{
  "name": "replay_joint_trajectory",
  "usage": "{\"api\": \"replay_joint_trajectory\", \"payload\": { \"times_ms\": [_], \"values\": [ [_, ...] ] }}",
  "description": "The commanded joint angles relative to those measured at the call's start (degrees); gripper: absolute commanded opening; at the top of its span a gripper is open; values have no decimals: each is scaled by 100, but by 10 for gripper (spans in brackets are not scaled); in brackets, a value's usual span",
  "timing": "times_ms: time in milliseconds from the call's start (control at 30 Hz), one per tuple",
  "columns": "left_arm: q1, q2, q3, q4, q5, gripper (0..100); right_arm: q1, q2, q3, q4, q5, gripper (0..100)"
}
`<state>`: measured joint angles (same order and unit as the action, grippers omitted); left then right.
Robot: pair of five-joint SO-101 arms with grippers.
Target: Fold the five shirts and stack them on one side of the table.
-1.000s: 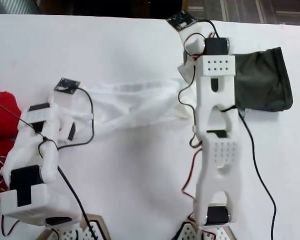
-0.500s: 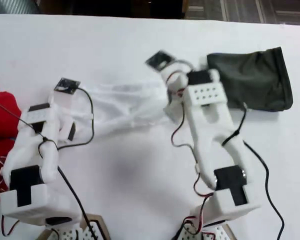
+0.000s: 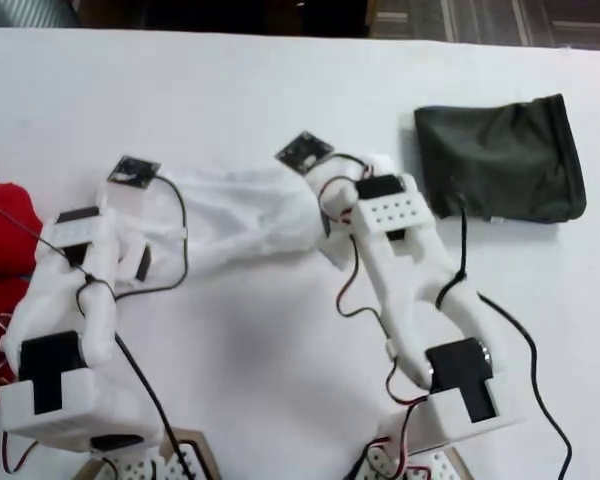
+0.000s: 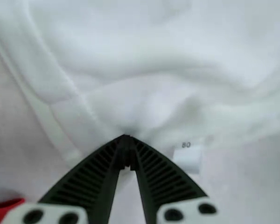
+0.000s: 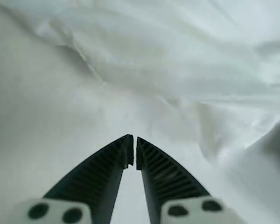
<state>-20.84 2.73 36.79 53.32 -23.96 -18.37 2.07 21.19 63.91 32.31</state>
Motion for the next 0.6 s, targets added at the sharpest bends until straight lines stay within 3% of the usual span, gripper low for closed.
{"api": "replay_joint_trajectory", "payload": {
  "times_ms": [0, 267, 567],
  "values": [
    [-62, -53, 13, -53, 70, 27, -48, -347, 281, -541, -44, 20],
    [-62, -53, 13, -53, 70, 27, -207, -277, 844, -1666, -44, 20],
    [-62, -53, 22, -53, 70, 27, -549, 453, 712, -2079, -44, 20]
  ]
}}
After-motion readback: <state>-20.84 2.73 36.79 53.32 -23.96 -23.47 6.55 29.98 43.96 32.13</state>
